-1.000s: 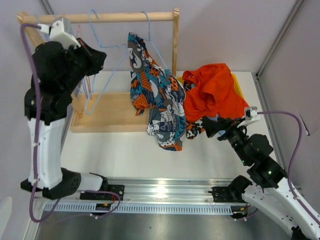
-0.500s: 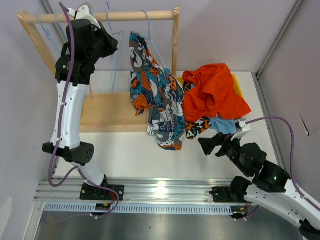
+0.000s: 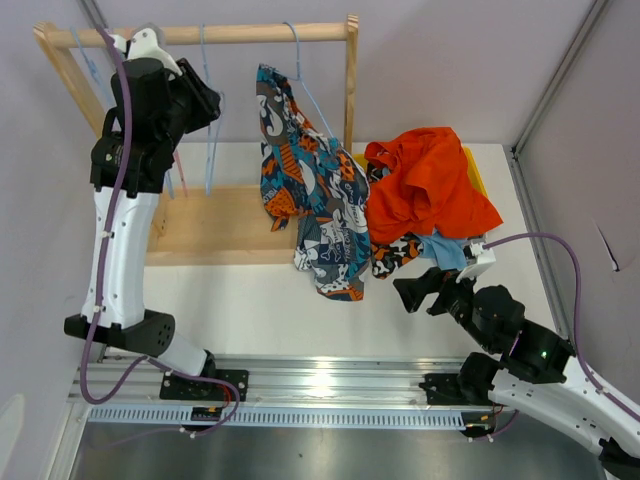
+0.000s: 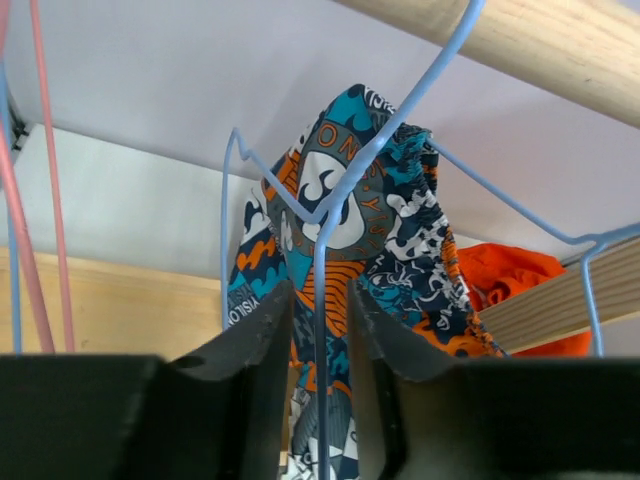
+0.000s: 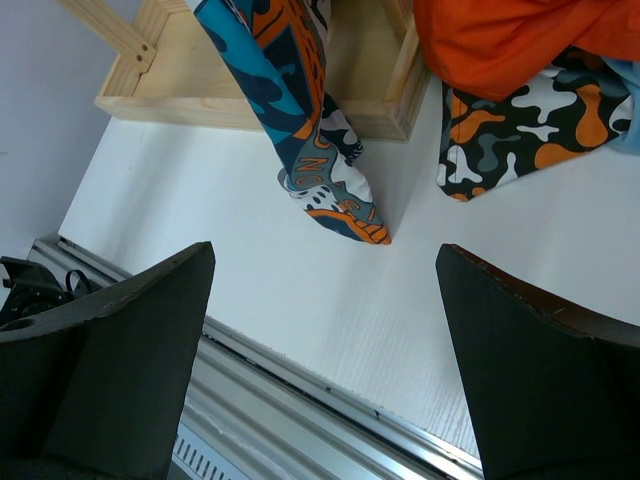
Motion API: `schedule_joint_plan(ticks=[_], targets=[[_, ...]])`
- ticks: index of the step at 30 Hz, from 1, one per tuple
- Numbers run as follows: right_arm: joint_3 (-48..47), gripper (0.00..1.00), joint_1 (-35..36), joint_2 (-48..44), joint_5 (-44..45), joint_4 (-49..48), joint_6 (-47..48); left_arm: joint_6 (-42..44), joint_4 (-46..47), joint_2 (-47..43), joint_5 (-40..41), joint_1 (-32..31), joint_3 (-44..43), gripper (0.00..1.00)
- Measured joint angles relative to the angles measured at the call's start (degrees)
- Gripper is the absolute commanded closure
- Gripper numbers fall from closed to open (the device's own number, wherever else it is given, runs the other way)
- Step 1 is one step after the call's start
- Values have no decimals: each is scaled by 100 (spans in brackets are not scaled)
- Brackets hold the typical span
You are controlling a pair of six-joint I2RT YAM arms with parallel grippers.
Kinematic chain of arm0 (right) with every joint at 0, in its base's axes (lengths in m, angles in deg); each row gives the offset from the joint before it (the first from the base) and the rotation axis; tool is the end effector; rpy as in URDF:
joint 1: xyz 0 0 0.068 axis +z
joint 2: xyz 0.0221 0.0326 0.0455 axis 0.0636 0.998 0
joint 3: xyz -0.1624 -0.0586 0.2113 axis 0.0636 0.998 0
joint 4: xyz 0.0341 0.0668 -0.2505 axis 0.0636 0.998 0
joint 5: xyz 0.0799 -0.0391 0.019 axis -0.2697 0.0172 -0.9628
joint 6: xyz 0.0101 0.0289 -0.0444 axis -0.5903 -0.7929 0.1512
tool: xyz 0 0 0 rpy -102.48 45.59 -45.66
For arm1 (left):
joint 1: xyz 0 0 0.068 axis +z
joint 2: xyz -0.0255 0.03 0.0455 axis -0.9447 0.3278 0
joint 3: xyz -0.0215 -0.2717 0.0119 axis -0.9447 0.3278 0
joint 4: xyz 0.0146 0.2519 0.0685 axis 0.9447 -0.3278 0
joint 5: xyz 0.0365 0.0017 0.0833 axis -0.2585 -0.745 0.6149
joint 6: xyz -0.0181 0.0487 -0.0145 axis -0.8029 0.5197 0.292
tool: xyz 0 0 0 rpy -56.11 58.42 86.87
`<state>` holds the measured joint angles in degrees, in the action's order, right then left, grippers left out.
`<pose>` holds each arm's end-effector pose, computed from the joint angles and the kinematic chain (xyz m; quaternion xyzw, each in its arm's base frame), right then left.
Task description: Remove the shorts from the hanger
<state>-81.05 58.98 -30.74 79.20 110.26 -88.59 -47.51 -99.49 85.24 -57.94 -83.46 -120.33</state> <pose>0.0689 0.0750 0.3087 -0.0367 0.7817 0.2997 0.5457 0.2705 -0.0539 0.5496 -0.1370 0.7658 -0.1325 0.6142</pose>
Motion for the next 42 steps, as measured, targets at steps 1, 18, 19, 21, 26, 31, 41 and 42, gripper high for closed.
schedule_joint_plan(ticks=[1, 18, 19, 21, 26, 31, 41, 42], targets=[[0, 1, 0, -2, 7, 11, 0, 31, 4, -31, 9, 2, 0, 47], [-129, 1, 9, -317, 98, 389, -17, 4, -79, -299, -922, -197, -885, 24], [-151, 1, 9, -282, 98, 382, -15, 4, -59, -254, -977, -293, -988, 25], [-179, 1, 11, -225, 107, 369, -13, 4, -2, -175, -1106, -496, -1060, 25], [-186, 1, 11, -164, 136, 356, -13, 7, 87, 203, -1202, -951, -1058, 26], [-192, 1, 11, -164, 140, 361, -15, 9, 138, 706, -1204, -1222, -1047, 28], [-341, 1, 11, -164, 221, 433, -9, 0, 501, 1453, -1117, -1591, -1016, 34], [-341, 1, 11, -164, 229, 455, -9, 0, 535, 1502, -1113, -1620, -1016, 35]])
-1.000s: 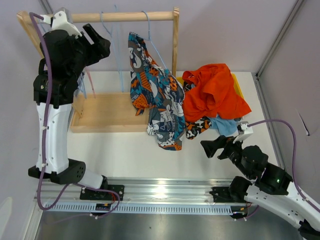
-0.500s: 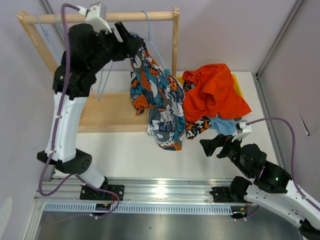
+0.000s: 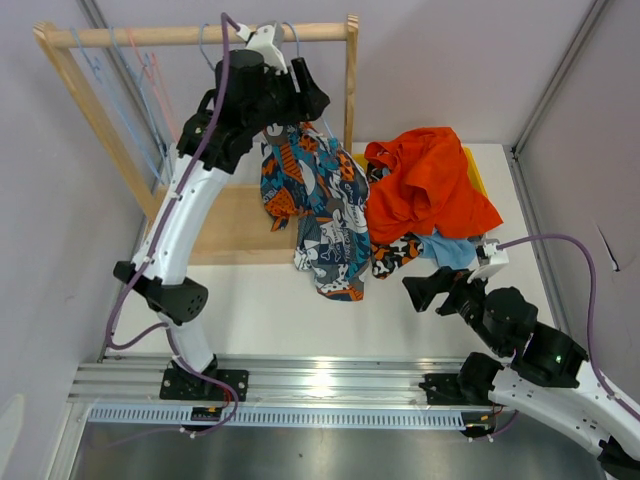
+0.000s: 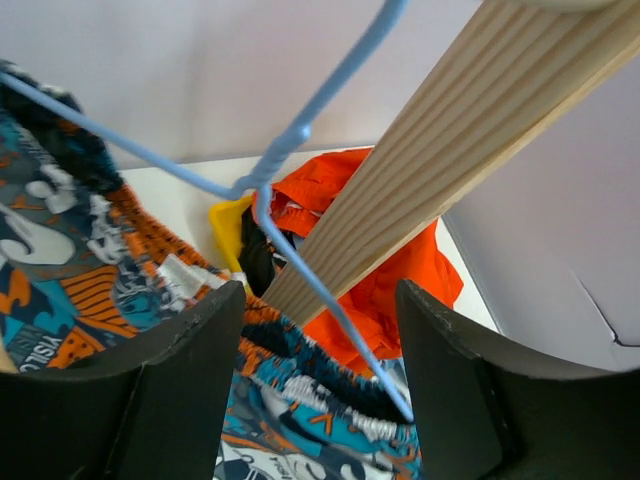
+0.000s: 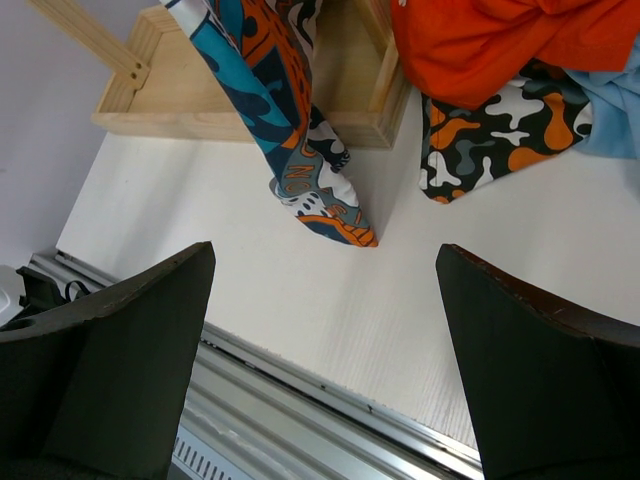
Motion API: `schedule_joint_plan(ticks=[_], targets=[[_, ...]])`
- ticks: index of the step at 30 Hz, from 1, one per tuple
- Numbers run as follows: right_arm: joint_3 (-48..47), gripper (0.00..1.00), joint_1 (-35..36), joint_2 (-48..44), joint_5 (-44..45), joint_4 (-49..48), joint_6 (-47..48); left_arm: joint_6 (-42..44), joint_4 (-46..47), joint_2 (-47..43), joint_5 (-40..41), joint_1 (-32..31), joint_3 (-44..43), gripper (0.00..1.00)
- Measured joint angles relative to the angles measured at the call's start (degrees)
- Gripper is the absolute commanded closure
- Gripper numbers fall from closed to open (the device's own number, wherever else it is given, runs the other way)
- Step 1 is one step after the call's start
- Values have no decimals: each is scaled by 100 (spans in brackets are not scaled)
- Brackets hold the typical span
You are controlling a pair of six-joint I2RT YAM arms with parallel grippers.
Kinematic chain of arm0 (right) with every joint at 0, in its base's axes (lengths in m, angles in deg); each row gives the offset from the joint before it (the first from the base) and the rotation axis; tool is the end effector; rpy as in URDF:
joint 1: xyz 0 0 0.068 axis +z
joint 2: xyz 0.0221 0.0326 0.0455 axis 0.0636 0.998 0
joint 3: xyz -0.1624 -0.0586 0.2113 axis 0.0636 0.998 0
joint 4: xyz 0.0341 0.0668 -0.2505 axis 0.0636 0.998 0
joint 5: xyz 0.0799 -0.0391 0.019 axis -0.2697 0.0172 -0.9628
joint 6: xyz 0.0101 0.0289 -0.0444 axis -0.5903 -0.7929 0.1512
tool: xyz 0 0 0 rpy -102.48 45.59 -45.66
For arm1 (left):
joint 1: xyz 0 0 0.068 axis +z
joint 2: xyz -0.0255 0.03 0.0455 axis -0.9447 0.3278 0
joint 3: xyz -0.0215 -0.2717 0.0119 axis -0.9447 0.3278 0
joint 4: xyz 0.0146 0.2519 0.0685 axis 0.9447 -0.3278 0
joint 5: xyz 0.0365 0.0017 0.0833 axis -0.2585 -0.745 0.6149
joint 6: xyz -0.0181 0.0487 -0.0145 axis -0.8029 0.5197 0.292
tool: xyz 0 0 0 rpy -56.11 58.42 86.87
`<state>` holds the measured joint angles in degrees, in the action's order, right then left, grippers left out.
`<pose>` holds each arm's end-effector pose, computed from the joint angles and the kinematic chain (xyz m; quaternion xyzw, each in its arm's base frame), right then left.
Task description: Remove the shorts from the hanger
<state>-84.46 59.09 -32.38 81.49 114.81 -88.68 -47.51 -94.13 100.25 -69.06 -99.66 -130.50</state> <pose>0.0616 0.0624 0.3218 -0.0231 0.7785 0.2905 0.5559 0.3162 -0.1744 0.5299 0.0331 0.7755 -0.2878 0.5609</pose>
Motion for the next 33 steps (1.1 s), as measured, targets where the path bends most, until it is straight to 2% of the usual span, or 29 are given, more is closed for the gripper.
schedule_joint_plan(ticks=[2, 4, 6, 7, 8, 16, 20, 26, 33], targets=[[0, 1, 0, 0, 20, 59, 2, -39, 85, 129, 72, -72, 0, 49], [0, 1, 0, 0, 22, 98, 11, -111, 177, 245, 162, -114, 2, 68], [0, 1, 0, 0, 37, 120, 15, -164, 247, 337, 236, -140, 2, 80], [0, 1, 0, 0, 44, 131, 17, -201, 258, 358, 275, -146, 2, 93], [0, 1, 0, 0, 55, 142, 24, -247, 240, 380, 315, -149, 2, 99], [-13, 1, 0, 24, 59, 131, 90, -238, 131, 365, 557, -166, 7, 100], [-337, 1, 0, 463, 2, -13, 317, -243, -149, 201, 579, -168, -81, 100], [-1722, 0, 138, 2291, -295, -774, 944, -319, -378, -374, 492, -173, -149, 100], [-3445, 1, 826, 4295, -348, -1484, 1624, -396, -656, -957, 409, -173, -216, 100]])
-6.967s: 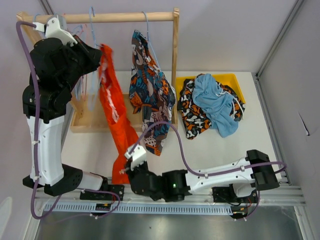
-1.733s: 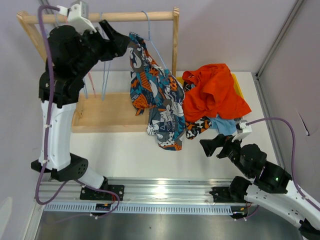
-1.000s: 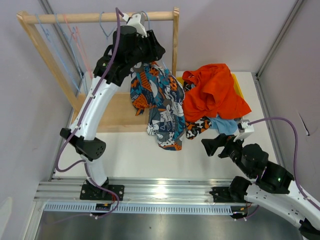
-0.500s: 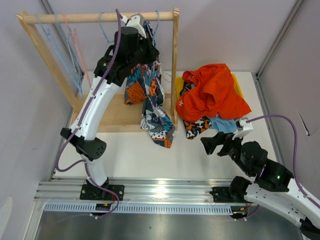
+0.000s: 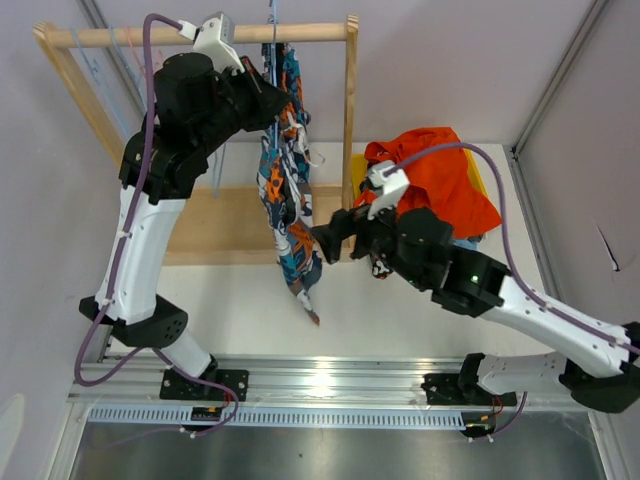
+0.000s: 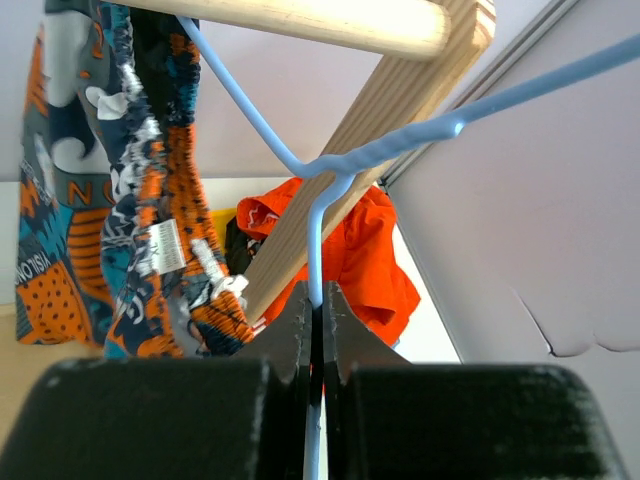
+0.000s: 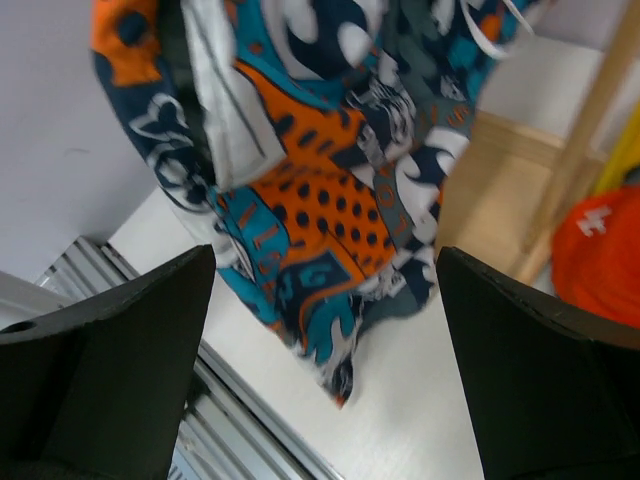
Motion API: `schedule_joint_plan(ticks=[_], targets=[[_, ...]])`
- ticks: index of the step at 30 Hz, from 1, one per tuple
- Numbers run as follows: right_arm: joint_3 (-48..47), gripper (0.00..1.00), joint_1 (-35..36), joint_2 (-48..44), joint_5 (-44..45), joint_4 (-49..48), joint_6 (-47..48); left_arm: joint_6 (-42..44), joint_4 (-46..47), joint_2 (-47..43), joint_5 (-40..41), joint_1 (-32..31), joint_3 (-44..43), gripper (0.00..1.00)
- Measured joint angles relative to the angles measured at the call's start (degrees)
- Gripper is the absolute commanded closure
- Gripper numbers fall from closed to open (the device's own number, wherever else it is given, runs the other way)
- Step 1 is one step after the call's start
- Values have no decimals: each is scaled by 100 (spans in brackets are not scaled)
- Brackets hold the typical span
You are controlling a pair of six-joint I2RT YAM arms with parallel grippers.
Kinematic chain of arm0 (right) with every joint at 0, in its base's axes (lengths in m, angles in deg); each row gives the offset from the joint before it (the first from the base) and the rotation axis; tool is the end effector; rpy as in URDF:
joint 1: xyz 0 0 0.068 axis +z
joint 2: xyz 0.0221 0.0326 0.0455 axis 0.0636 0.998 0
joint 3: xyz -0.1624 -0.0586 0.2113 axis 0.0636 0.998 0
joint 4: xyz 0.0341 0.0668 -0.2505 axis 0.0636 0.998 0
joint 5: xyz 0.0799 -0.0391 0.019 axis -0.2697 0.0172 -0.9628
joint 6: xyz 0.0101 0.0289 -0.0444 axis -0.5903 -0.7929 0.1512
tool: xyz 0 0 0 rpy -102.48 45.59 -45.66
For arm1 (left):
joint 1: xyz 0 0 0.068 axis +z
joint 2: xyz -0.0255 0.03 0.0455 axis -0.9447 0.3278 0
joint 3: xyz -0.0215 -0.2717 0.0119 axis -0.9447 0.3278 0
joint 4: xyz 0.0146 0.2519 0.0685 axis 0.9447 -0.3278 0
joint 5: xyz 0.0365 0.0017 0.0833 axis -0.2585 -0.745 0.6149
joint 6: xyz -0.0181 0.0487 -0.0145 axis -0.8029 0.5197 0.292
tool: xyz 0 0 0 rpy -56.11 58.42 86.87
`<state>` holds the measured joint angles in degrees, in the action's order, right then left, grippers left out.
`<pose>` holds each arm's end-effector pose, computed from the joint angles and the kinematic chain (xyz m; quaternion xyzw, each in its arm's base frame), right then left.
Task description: Remove the shorts from the hanger
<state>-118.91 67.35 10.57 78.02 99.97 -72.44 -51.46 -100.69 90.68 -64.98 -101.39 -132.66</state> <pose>0.1172 0.2071 0.4437 -0.1849 0.7245 0.3033 0.5907 0.2409 -0.1397 0.5777 -0.0059 0.7469 -0.3088 0.5889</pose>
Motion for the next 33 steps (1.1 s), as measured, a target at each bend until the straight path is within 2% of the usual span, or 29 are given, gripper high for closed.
schedule_joint_plan(ticks=[6, 15, 16, 17, 18, 19, 20, 27, 33], targets=[[-577, 1, 522, 935, 24, -400, 175, 4, -57, -66, -50, -2, 33, 100], [-636, 1, 778, 1729, 74, -892, 133, 7, -46, -199, -70, 0, 221, 100], [-634, 3, 780, 1829, 92, -1005, 136, 7, -42, -229, -70, 0, 256, 100], [-619, 15, 782, 1928, 109, -1132, 153, 7, -44, -264, -70, -2, 282, 100], [-586, 36, 780, 2028, 127, -1290, 203, 7, -44, -293, -70, 0, 297, 100], [-514, 77, 767, 2133, 140, -1469, 258, 4, -44, -319, -70, 0, 306, 100], [-433, 100, 758, 2221, 151, -1613, 315, 4, -42, -345, -70, 0, 321, 100], [361, 100, 931, 2216, 308, -2234, 337, 76, -76, -520, -26, 0, 566, 100], [1641, 100, 2251, 1152, 1292, -2404, -177, 210, -391, -479, 129, 20, 466, 100]])
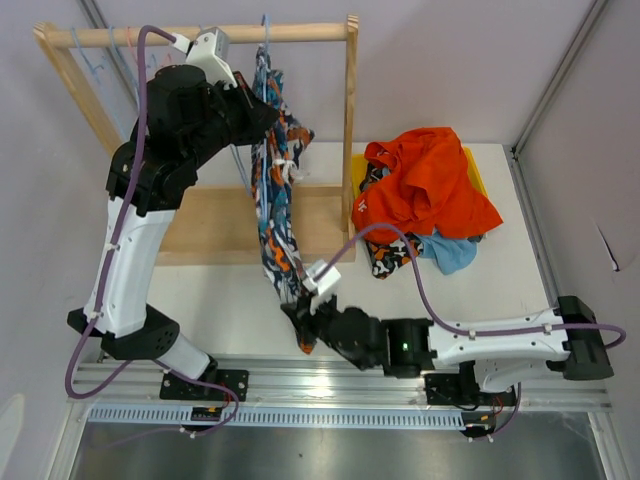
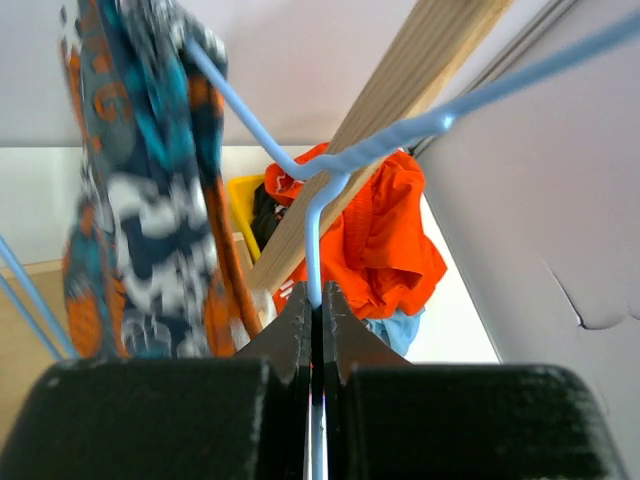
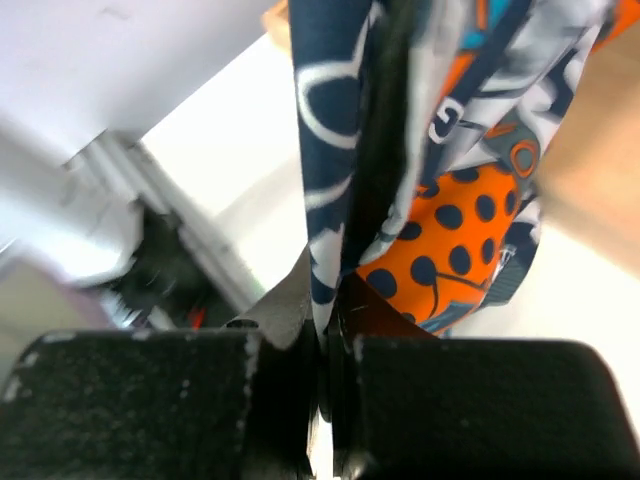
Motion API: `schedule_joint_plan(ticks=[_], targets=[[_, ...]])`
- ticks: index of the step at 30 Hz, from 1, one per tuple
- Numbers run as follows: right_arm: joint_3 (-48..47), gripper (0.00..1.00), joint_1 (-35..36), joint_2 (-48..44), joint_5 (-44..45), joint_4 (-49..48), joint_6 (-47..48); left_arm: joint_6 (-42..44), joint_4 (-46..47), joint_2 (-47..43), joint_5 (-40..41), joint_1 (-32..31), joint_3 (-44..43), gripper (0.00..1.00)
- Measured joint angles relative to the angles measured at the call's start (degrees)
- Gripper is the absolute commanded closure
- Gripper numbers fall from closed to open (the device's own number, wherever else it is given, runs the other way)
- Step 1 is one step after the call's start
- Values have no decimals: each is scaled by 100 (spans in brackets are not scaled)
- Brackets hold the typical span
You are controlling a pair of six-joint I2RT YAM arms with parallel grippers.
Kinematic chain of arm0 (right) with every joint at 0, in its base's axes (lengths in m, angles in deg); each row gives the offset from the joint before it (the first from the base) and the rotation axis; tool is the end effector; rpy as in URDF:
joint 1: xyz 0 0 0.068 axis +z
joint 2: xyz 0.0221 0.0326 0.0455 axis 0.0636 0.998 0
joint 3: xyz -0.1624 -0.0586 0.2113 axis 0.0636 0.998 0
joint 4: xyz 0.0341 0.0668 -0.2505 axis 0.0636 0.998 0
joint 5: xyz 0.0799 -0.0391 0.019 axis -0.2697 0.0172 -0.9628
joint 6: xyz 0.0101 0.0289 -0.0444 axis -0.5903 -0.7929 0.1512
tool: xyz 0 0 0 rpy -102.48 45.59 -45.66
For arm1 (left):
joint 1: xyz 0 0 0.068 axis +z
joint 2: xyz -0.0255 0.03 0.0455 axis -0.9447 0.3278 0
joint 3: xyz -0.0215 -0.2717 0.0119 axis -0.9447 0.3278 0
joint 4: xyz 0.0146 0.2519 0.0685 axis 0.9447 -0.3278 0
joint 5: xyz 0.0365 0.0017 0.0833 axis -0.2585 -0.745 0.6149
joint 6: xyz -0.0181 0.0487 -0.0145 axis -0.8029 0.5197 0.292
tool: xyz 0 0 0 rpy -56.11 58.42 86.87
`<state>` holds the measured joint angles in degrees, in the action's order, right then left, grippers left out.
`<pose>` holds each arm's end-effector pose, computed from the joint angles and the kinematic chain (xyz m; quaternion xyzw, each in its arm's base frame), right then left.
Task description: Remove the shorts from the hanger
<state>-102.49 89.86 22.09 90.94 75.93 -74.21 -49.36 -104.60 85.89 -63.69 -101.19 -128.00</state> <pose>0.0405 0.3039 0.3364 -0.2593 0.7159 0.3321 0.5567 0.2214 -0.1262 0.5712 0.0007 0.7683 -0.2767 0.5772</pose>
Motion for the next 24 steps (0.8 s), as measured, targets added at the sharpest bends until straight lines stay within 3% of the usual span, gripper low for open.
schedule_joint_plan(ticks=[5, 12, 17, 24], targets=[[496, 100, 881, -348, 828, 341, -684, 2, -157, 90, -20, 308, -79, 100], [625, 100, 697, -293, 1069, 702, -861, 83, 7, 160, -225, 474, 92, 100], [37, 100, -446, 111, 485, 861, -341, 20, 507, -463, -621, 411, 1381, 100], [-2374, 100, -2559, 841, -531, 1207, 586, -61, 496, -1993, -999, -232, 3209, 100]])
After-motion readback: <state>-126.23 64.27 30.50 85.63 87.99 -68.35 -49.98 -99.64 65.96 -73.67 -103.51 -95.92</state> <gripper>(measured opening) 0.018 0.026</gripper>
